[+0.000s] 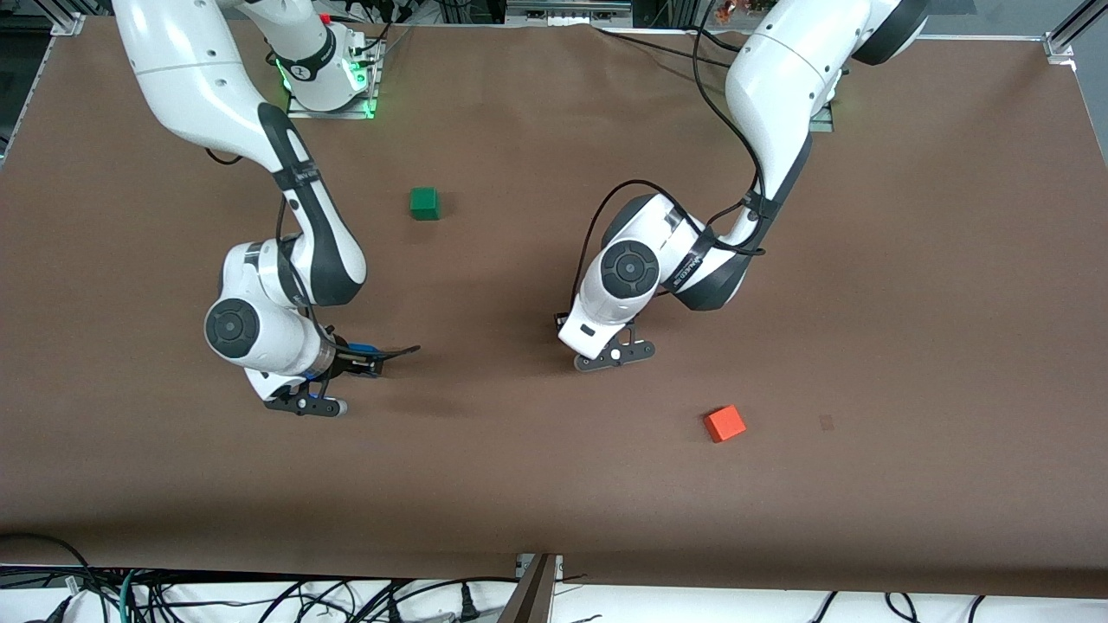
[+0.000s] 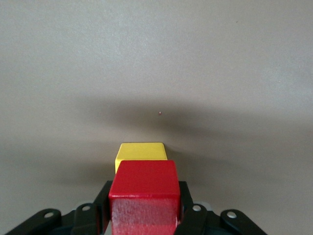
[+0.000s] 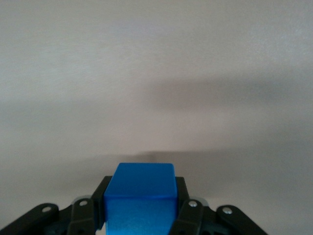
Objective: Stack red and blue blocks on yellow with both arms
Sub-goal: 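Carry the red cube toward the yellow cube while the right gripper grasps the blue cube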
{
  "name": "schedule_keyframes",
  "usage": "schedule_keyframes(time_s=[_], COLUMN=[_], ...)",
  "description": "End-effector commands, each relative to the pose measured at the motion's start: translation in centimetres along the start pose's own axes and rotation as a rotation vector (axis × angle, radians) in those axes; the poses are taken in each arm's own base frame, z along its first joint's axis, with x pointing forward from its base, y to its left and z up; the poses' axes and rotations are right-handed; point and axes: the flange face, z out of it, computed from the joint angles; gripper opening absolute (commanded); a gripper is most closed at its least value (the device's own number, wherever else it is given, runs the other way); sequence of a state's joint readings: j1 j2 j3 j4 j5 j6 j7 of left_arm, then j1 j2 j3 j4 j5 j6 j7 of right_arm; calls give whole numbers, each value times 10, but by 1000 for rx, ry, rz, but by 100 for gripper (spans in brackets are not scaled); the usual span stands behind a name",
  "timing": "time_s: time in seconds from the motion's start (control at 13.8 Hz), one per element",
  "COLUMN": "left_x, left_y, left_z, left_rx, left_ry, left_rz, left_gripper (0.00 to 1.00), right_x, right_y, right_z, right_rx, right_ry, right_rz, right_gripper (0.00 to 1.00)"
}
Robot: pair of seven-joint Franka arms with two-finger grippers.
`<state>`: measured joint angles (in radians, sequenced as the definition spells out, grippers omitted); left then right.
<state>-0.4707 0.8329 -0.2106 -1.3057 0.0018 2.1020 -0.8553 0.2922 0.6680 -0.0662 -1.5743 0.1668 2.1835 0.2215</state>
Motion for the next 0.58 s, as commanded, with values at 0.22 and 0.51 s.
schedule_keyframes(time_s=[0.22,0.51], left_x=[-5,-6], left_y=[9,8], left_z=[3,4], left_rx=[19,31], left_ry=[20,20], left_rz=[16,20], left_gripper=[0,0], right_x=[-17,-24], right_y=[-76,-98], right_z=[-106,-113], right_rx=[-28,-17], right_ry=[-10,-5], right_rz=[-210,-194], right_gripper=[1,3])
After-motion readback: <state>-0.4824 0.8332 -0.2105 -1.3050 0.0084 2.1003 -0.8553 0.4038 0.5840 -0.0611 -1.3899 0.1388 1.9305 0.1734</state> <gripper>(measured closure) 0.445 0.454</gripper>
